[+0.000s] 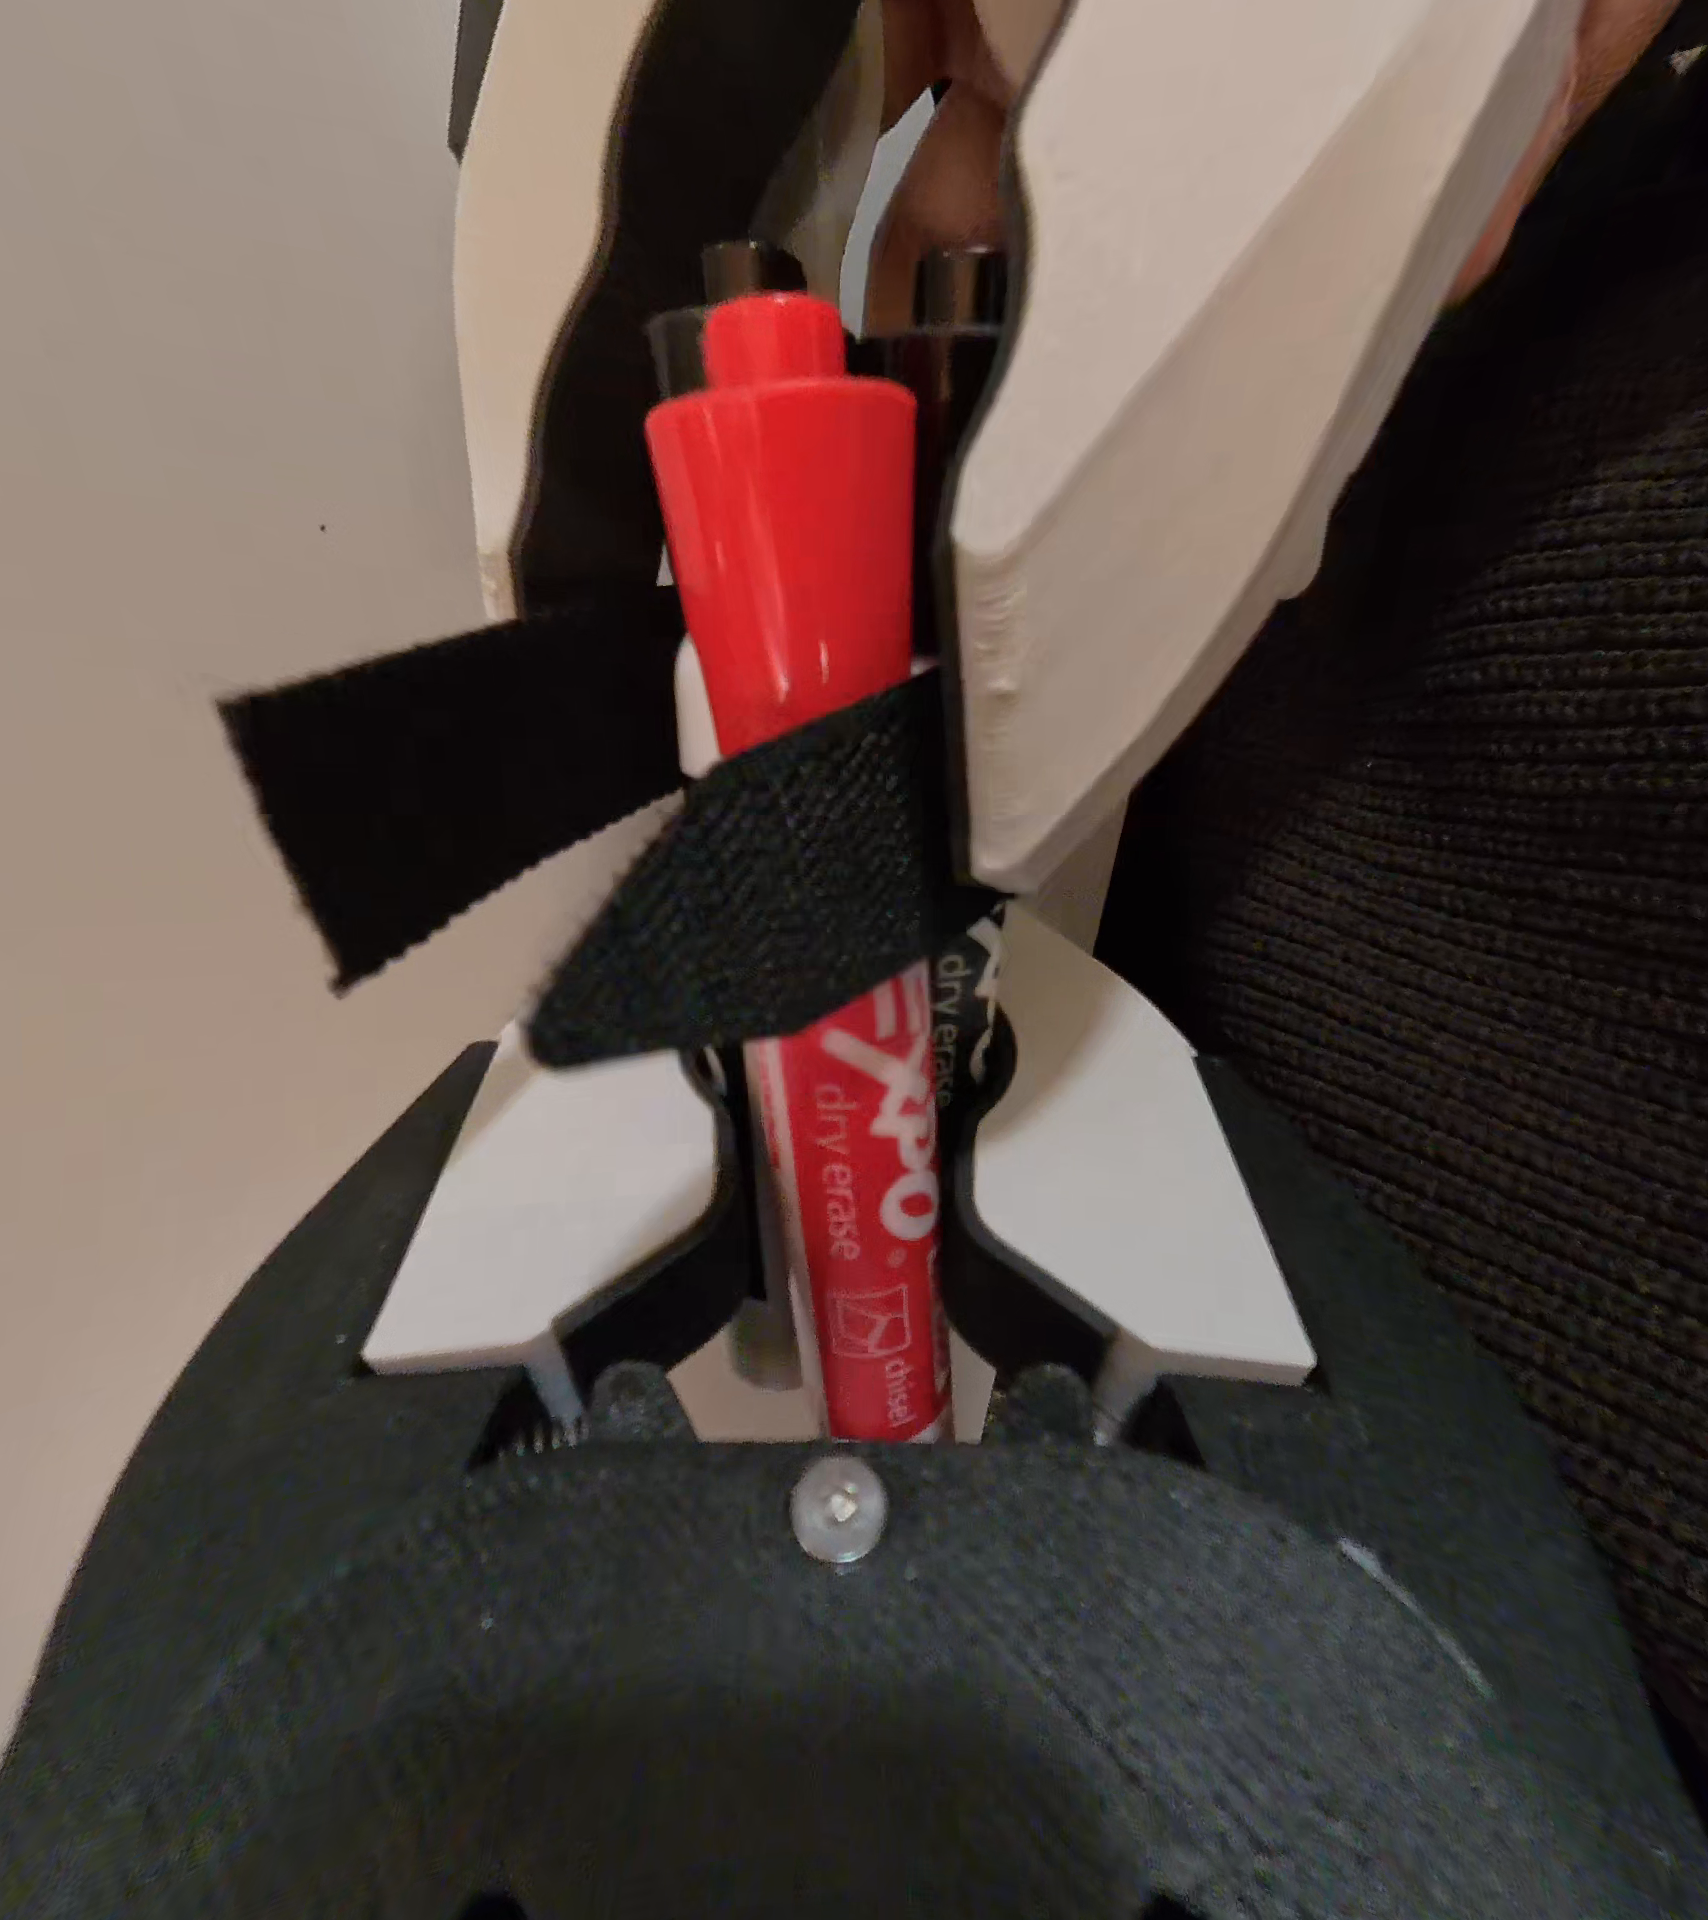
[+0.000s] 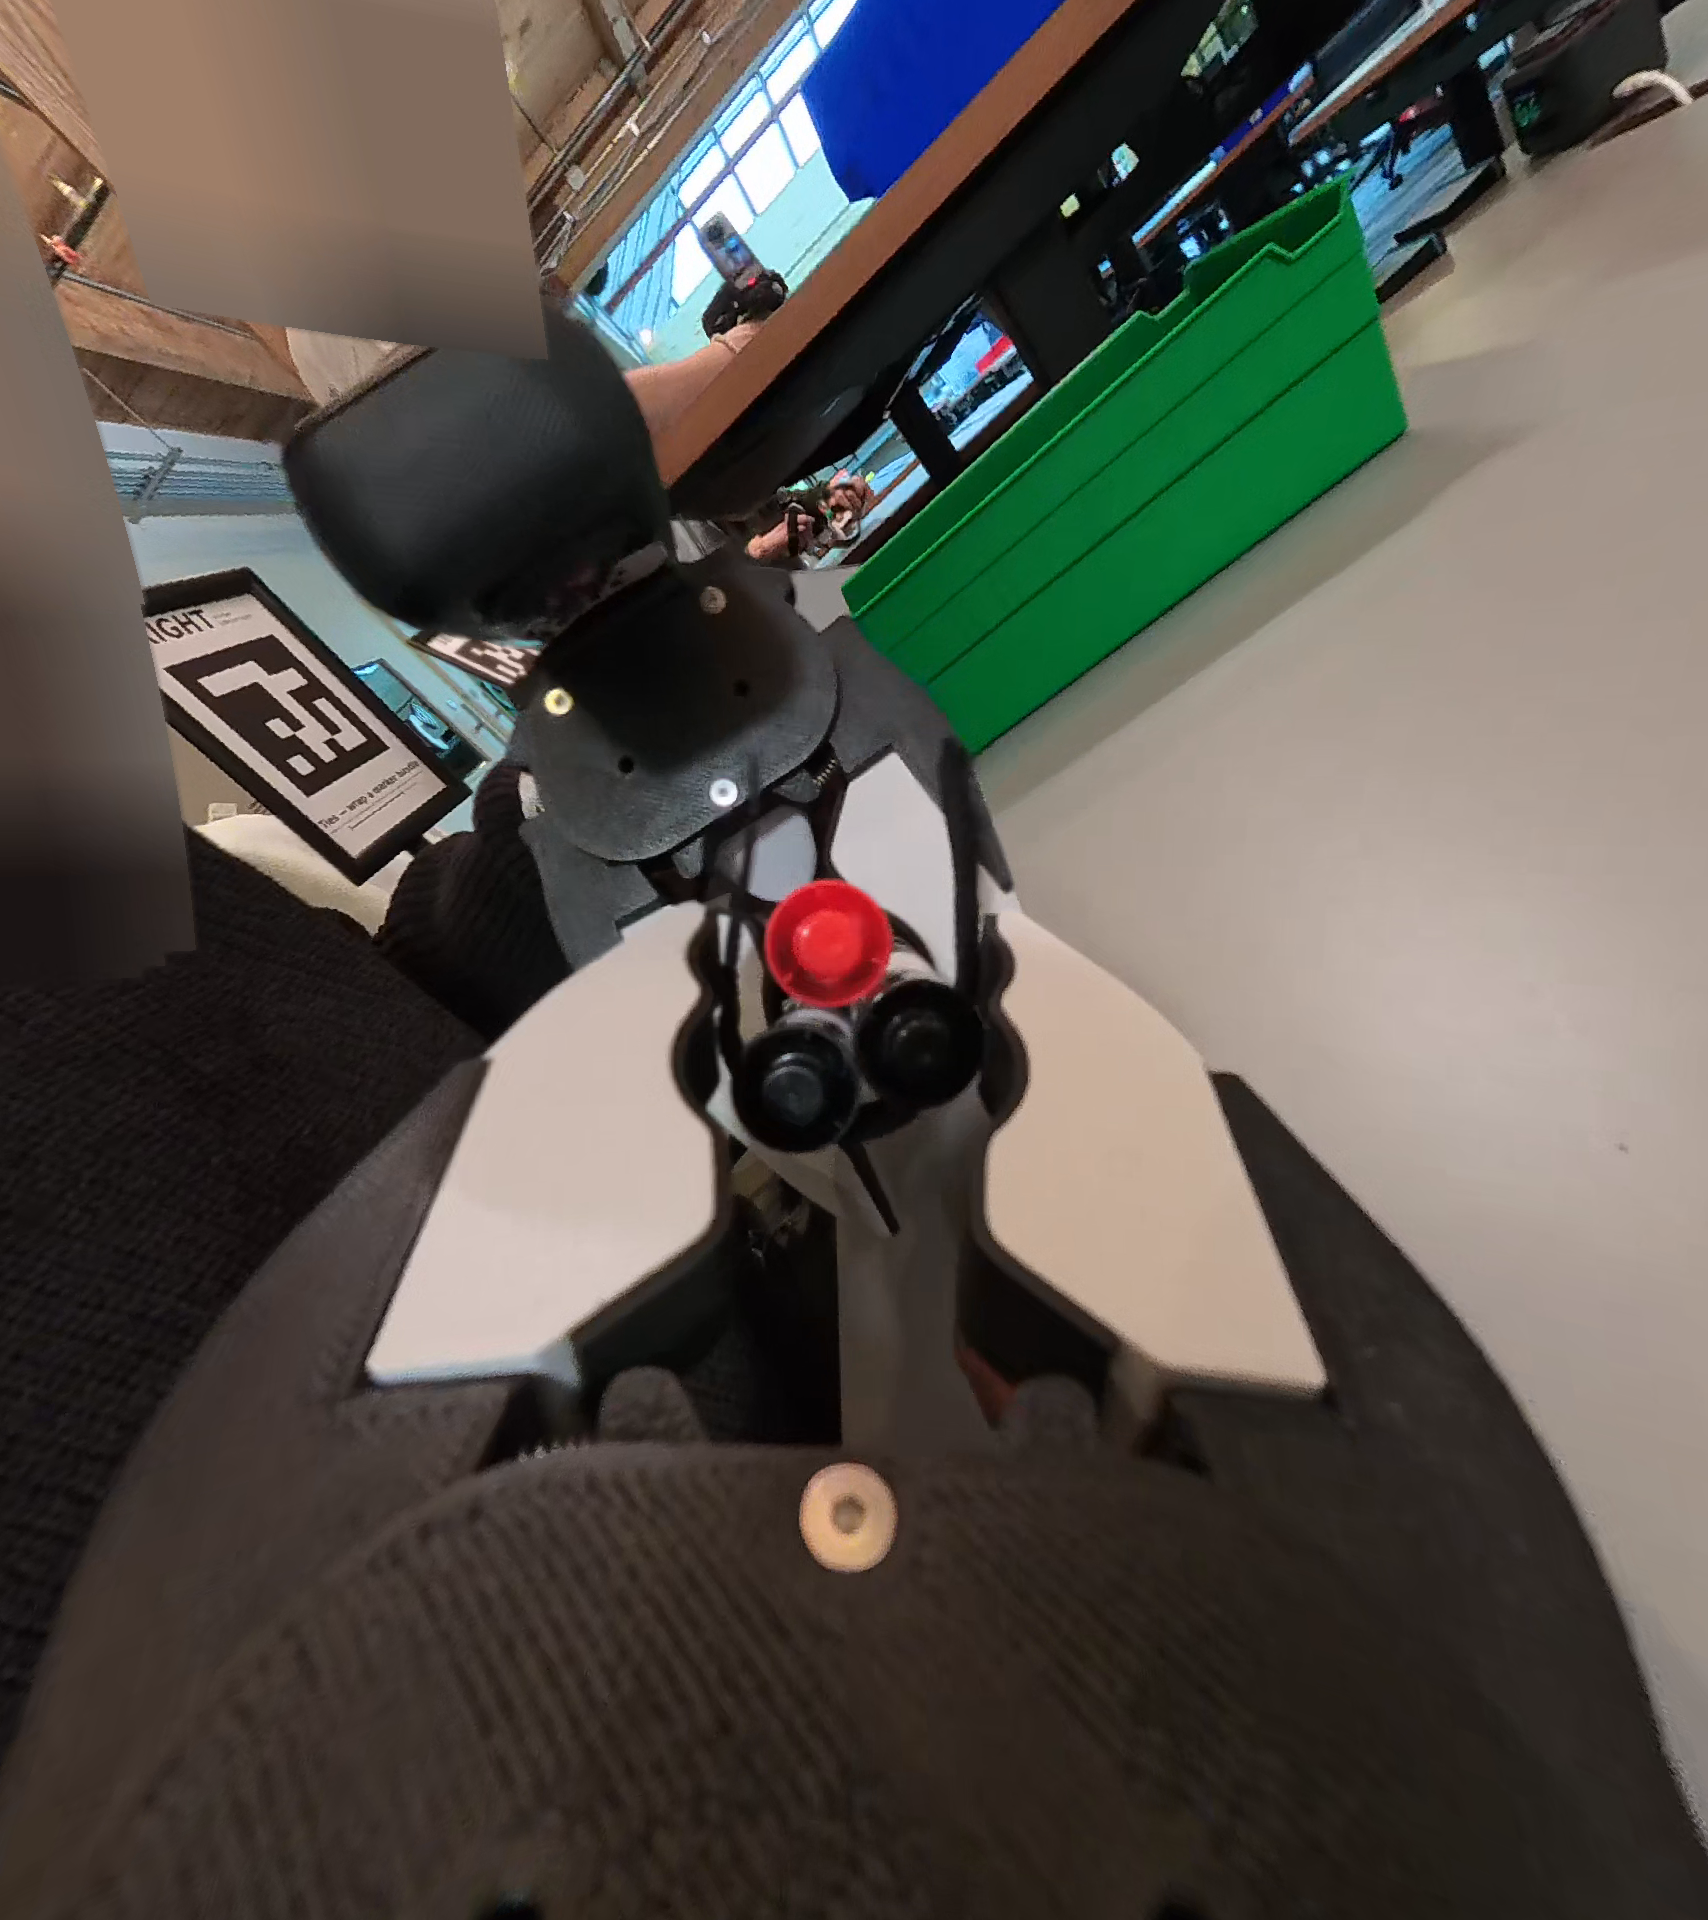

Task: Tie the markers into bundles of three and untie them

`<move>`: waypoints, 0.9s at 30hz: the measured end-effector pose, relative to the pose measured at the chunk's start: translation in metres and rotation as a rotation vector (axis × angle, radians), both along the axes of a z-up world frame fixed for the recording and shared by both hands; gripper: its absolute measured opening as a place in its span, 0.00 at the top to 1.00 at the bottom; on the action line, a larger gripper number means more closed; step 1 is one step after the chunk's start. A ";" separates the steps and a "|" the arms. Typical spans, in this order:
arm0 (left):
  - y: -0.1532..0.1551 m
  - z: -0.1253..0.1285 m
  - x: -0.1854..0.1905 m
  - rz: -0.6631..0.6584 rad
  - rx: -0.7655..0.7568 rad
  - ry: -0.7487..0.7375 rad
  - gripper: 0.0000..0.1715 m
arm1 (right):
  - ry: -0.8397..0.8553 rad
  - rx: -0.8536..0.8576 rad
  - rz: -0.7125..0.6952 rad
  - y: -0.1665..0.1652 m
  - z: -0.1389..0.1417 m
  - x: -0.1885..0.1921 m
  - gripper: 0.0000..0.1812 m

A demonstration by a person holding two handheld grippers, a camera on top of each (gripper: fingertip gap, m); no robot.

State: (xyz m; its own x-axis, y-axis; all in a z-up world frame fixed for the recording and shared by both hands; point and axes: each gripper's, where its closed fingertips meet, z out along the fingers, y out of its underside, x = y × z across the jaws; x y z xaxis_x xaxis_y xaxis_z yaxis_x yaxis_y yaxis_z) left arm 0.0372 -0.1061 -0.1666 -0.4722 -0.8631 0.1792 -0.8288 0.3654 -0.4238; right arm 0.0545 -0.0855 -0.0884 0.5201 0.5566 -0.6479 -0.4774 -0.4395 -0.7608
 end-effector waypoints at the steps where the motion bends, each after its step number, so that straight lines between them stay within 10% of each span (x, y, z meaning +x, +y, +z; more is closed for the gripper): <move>1: 0.000 0.000 0.000 0.001 0.003 0.003 0.75 | -0.005 -0.010 0.002 0.000 -0.002 0.001 0.75; 27: 0.000 -0.013 -0.009 -0.029 0.164 0.112 0.75 | -0.041 -0.141 0.096 -0.010 -0.006 -0.002 0.80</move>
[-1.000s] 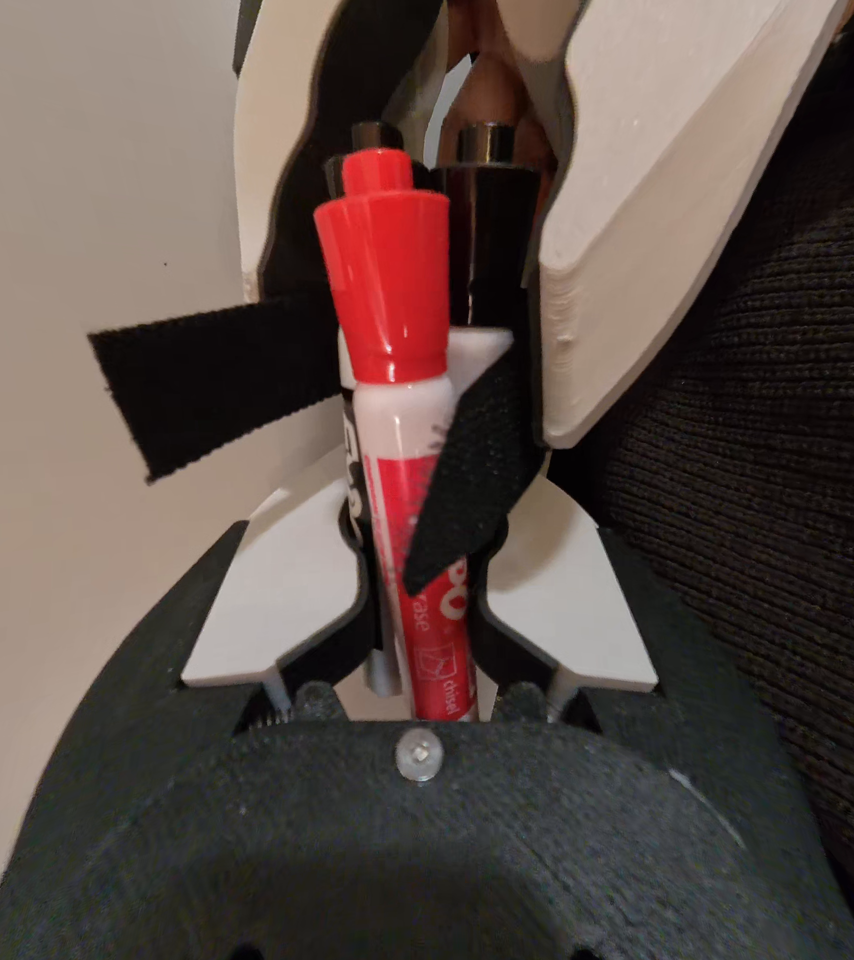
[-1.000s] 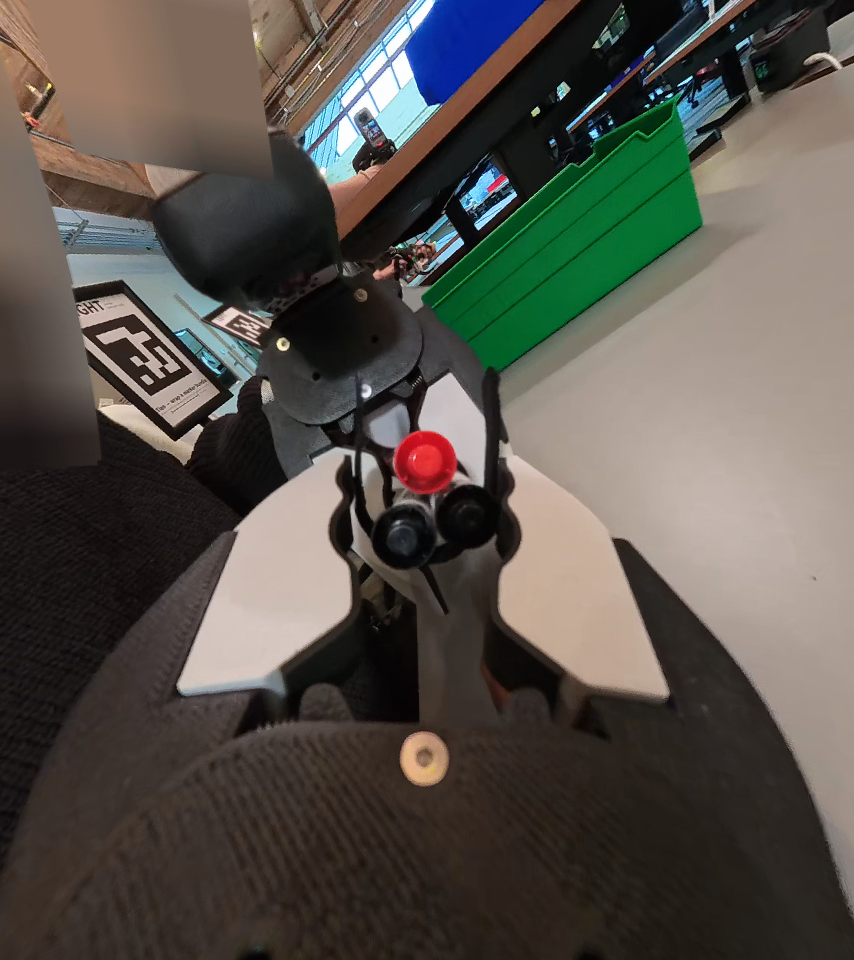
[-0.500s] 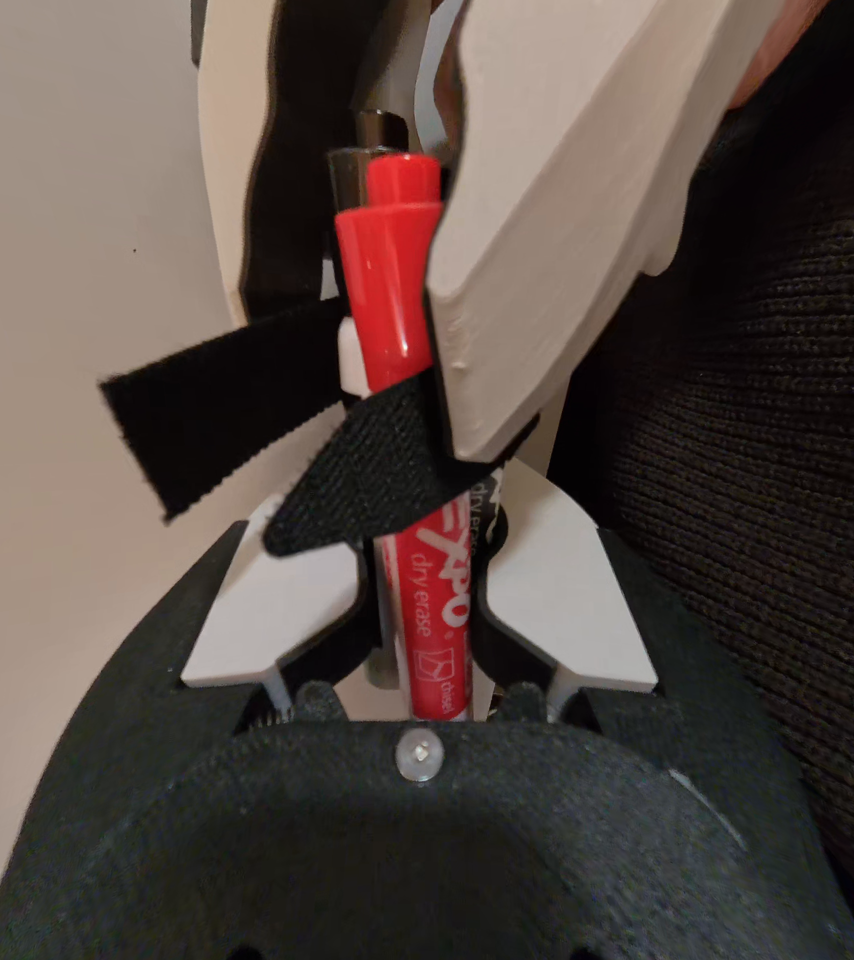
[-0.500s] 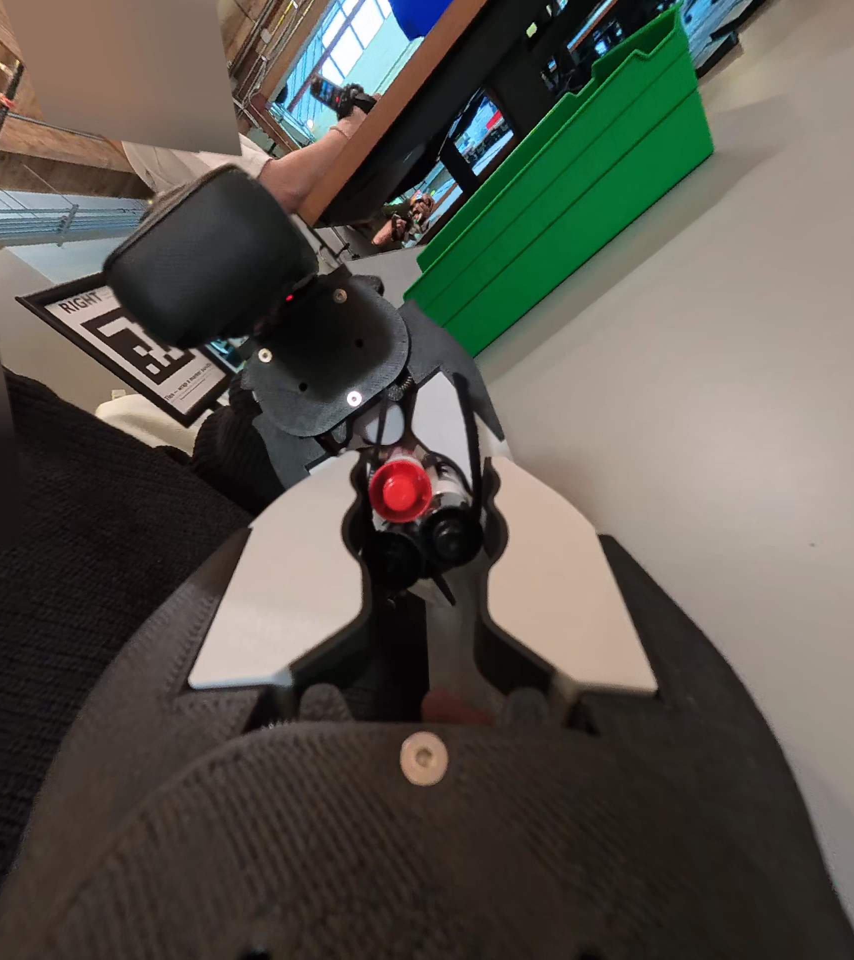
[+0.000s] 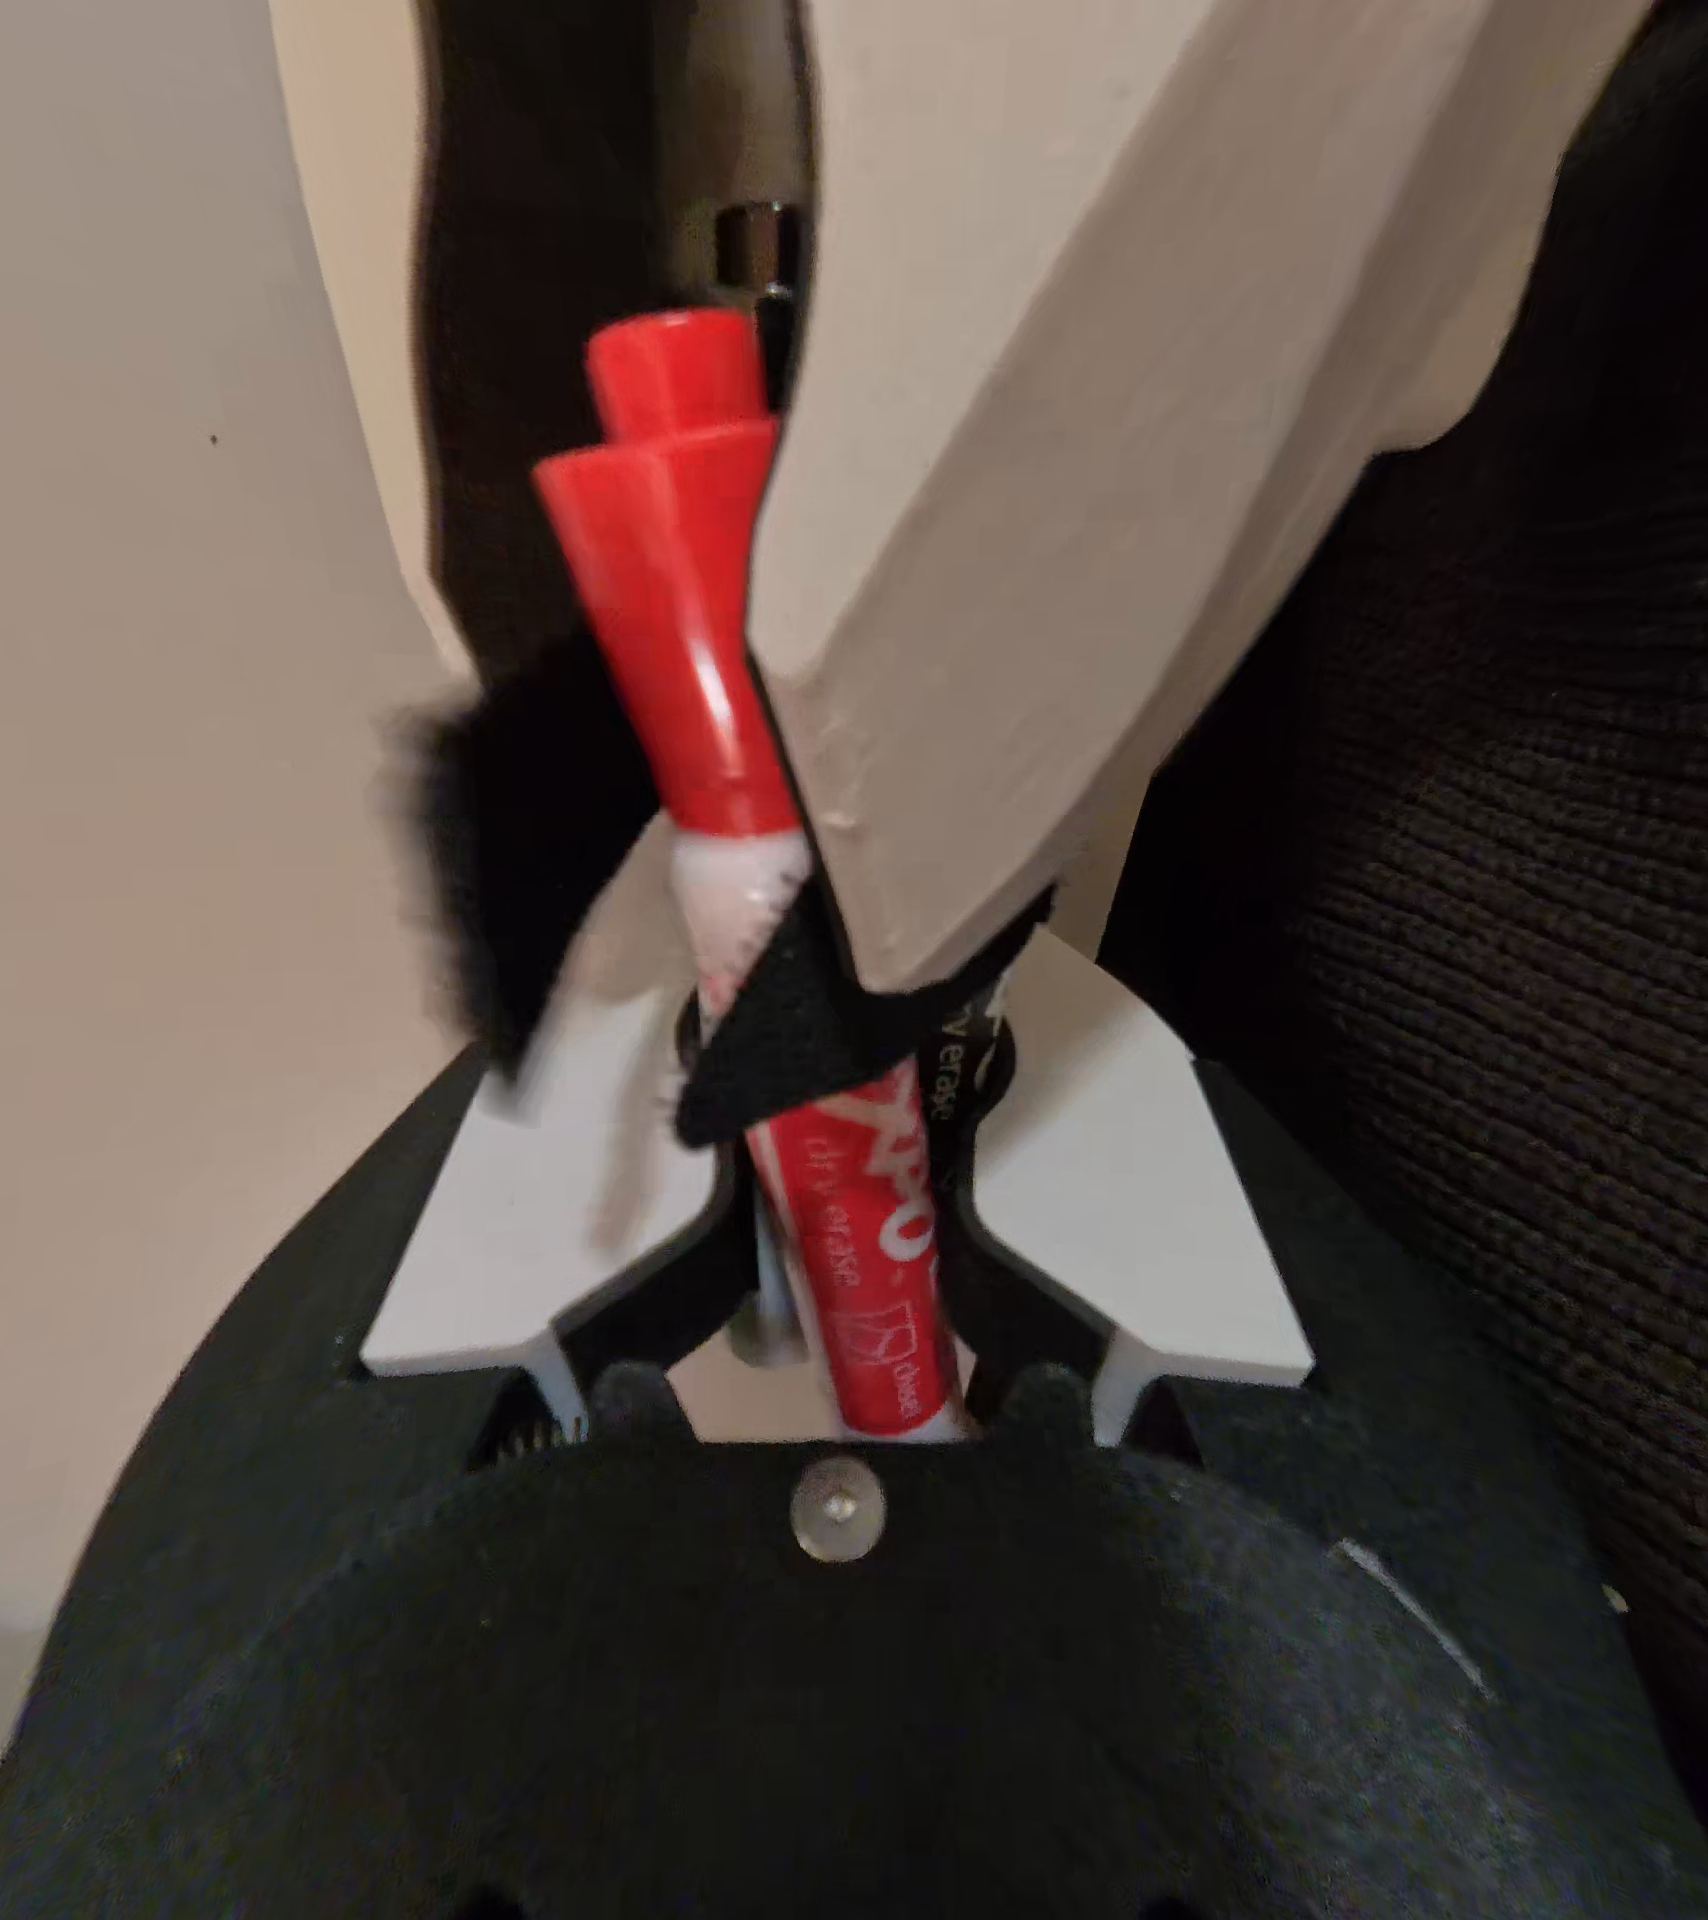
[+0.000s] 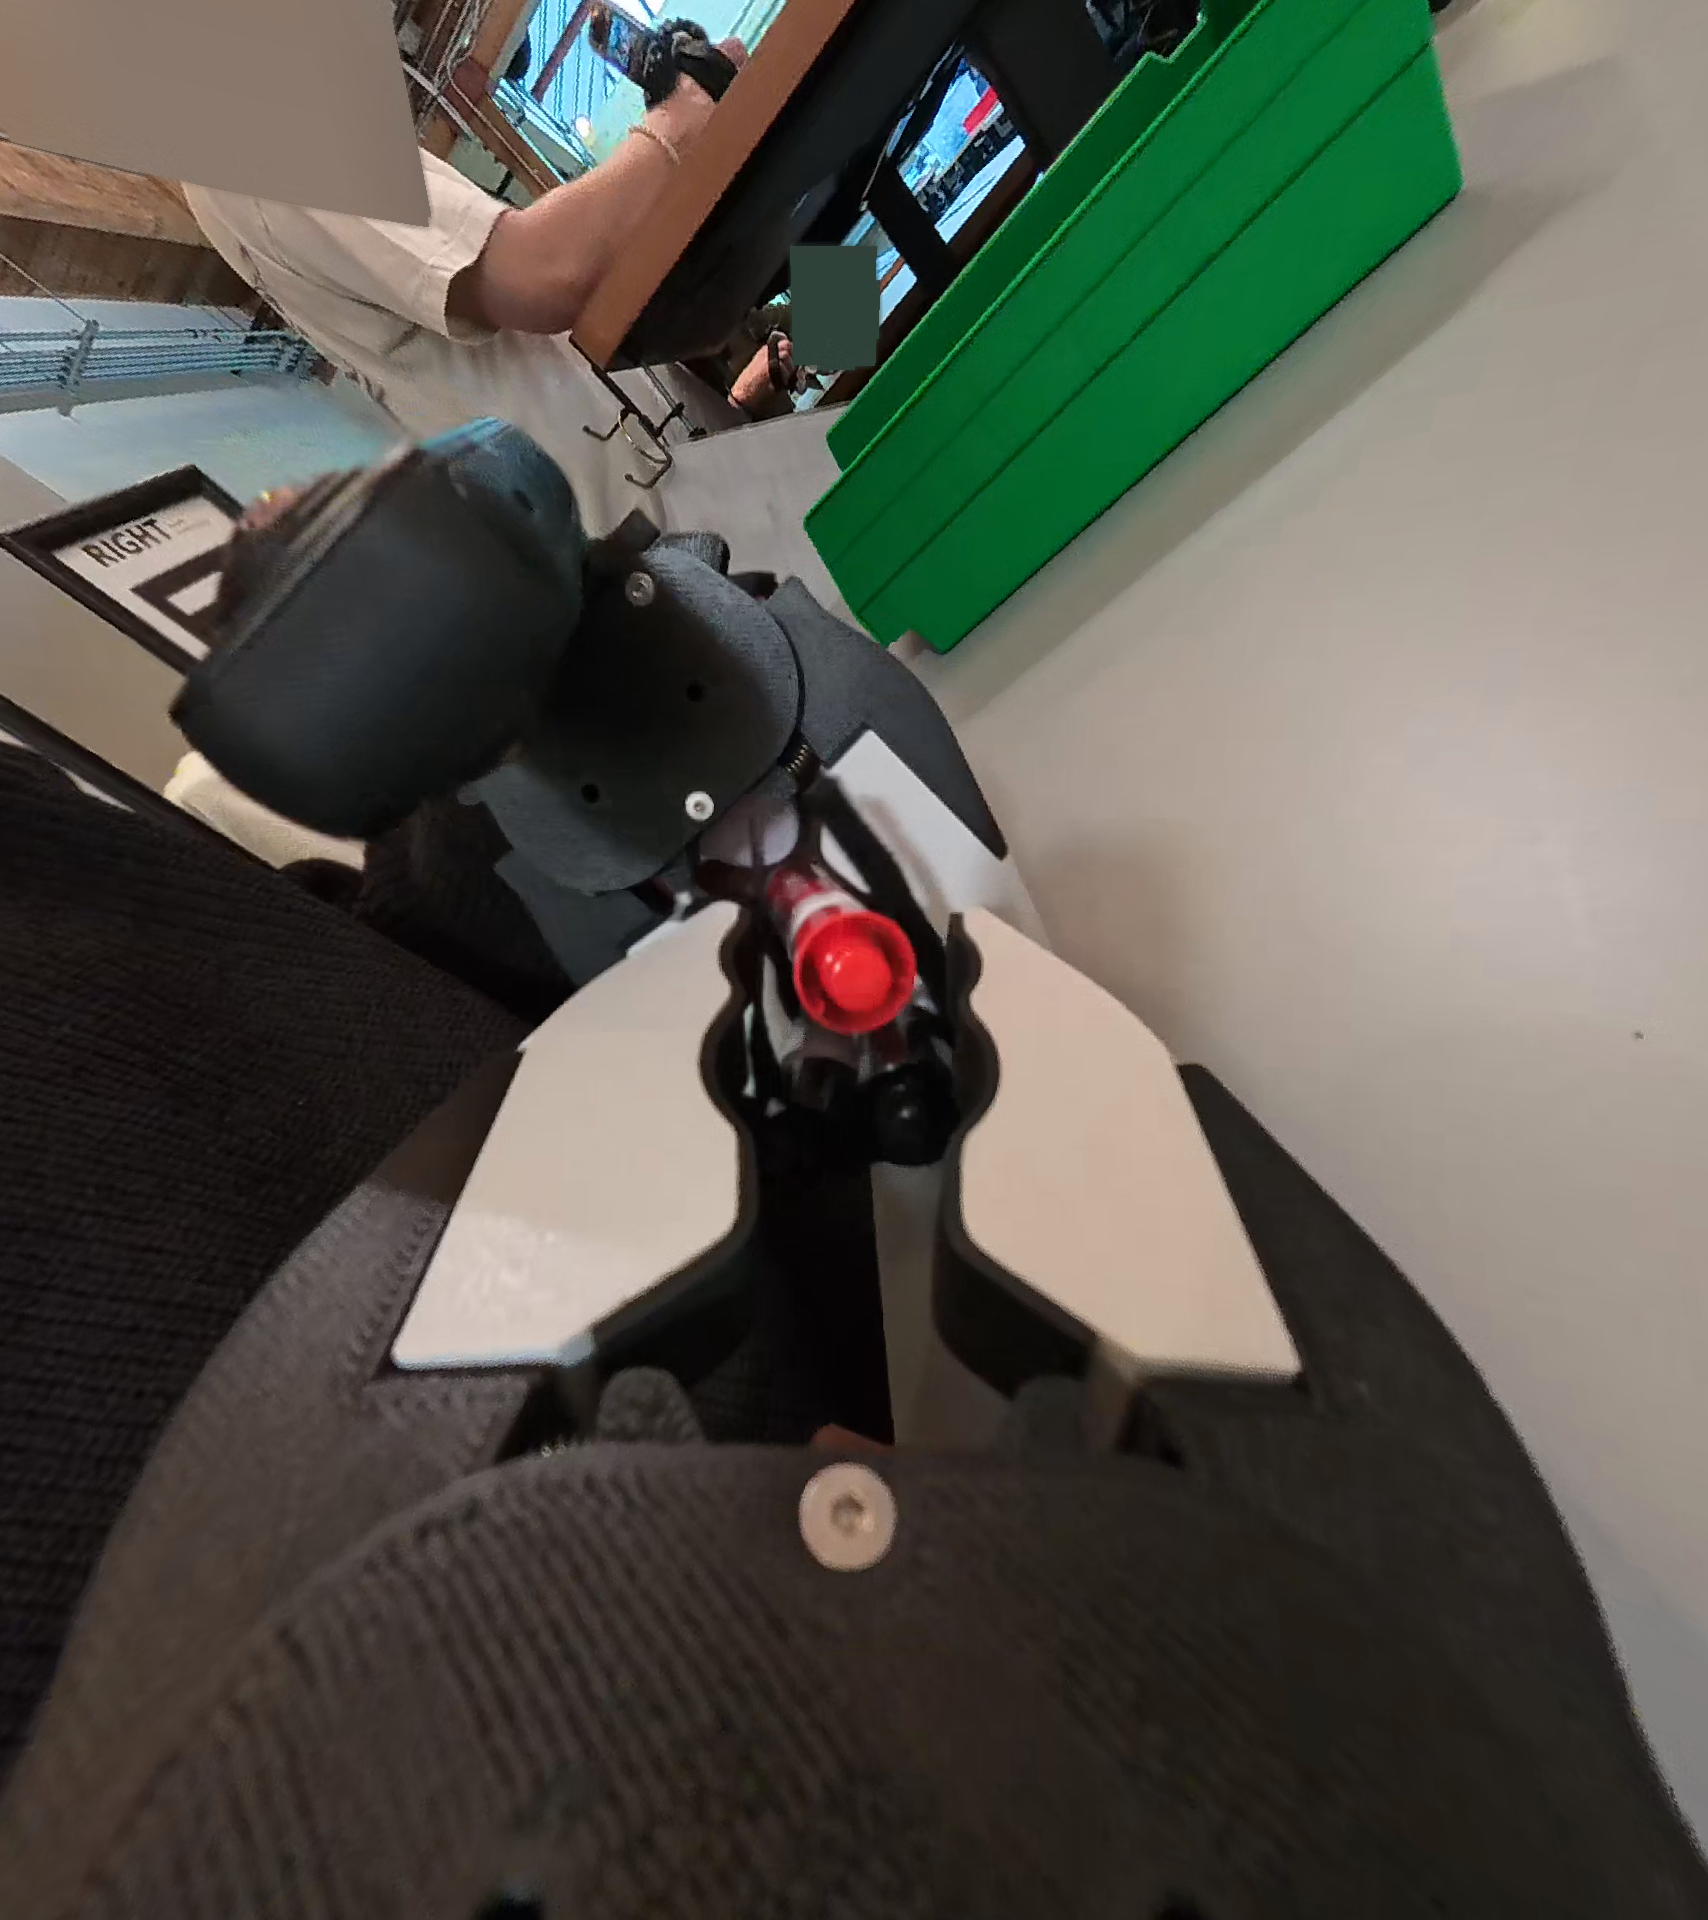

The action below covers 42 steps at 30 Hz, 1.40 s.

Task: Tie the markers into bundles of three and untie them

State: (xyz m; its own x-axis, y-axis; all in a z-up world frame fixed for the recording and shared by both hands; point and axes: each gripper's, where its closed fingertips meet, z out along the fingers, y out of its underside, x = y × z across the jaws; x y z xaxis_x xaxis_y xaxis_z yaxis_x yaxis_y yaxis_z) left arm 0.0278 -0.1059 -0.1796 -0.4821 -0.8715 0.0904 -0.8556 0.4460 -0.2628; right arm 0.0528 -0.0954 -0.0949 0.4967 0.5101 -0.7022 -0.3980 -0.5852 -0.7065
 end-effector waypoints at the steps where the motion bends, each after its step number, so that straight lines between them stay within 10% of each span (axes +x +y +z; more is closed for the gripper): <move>1: 0.000 -0.001 0.000 -0.004 0.010 0.007 0.75 | -0.002 -0.002 0.006 -0.001 0.000 -0.001 0.81; 19: -0.017 0.001 -0.007 -0.042 0.046 0.053 0.75 | -0.088 -0.003 0.018 -0.016 0.002 -0.004 0.93; 42: -0.069 0.015 -0.022 -0.112 -0.345 0.076 0.74 | -0.386 0.094 0.015 -0.043 0.007 -0.018 0.98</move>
